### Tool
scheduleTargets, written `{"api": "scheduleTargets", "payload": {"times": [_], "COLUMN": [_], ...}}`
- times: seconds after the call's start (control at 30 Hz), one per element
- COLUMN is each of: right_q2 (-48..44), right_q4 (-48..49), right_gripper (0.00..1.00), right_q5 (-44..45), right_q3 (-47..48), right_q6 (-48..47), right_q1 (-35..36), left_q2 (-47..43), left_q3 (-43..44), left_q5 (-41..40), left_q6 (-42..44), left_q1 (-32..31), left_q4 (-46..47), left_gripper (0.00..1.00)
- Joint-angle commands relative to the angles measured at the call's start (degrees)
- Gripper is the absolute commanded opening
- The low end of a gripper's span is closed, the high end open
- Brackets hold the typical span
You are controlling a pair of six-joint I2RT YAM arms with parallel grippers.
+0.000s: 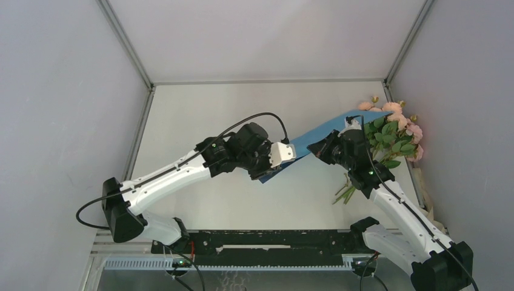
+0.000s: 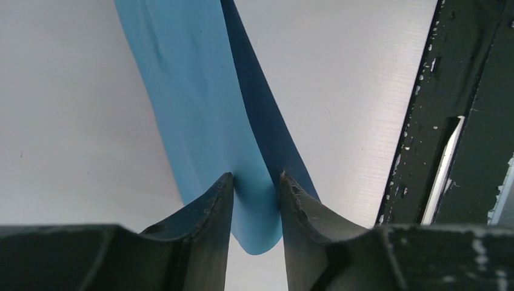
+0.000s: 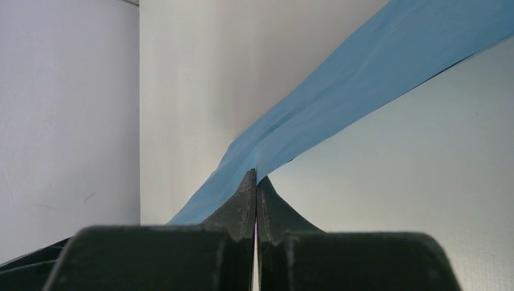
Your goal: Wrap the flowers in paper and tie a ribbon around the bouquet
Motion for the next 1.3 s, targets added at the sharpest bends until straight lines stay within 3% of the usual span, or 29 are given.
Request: {"api": "scheduleTargets", "payload": {"times": [0.0,0.2,0.33,0.53,0.6,0.7,0.73,0.77,0.9,1.03,1.17,1.27], "right_q2": [-0.72,-0.62,-0.32,0.13,0.09,-0.08,-0.09,-0.09,-0.99,-5.91,-11.97,-14.36], "right_q4": [0.78,0.73,0.93,0.89,0.66,0.10,-0.11,-0.62,-5.01,-6.42,-4.58,-3.01], "right_gripper": [0.00,0.00,0.00,0.00,0.00,0.00,0.00,0.05,0.44,0.69,0.91,0.97], "right_q5": [0.11,-0.10,-0.43,-1.55,-2.08,-3.07,-3.61,-4.04,-3.97,-3.75,-2.76,-2.39], "right_q3": [2.64,2.64,2.64,2.59,2.64,2.63,2.57,2.61,2.44,-1.64,-7.10,-10.11], "right_q6": [-1.29,-1.44,-1.46,-1.54,-1.71,-2.36,-2.58,-2.79,-3.76,-1.15,2.93,5.36], "right_q1": [-0.20,-0.26,-0.31,-0.26,-0.36,-0.42,-0.46,-0.50,-0.60,-0.05,1.20,2.58], "left_q2": [0.54,0.40,0.24,1.69,2.02,2.25,2.24,2.14,1.96,2.18,2.14,2.33], "left_q3": [1.08,-0.11,-2.12,-4.47,-4.91,-4.84,-4.80,-4.86,-4.97,-4.80,-4.68,-4.38], "left_q5": [-2.92,-8.18,-12.29,-13.08,-13.96,-13.25,-12.56,-11.63,-6.68,-2.39,2.11,5.24], "left_q6": [-0.11,1.22,3.16,5.97,6.31,6.23,5.97,5.63,2.38,-2.18,-6.67,-9.14], "left_q1": [-0.07,-0.10,-0.04,-0.07,-0.04,-0.03,-0.03,0.04,0.91,2.63,3.76,3.93], "left_q4": [1.10,3.61,6.32,7.66,8.15,8.09,7.90,7.82,9.07,10.55,11.88,12.21], "left_gripper": [0.37,0.34,0.41,0.43,0.36,0.02,0.00,0.00,0.00,0.00,0.00,0.00]}}
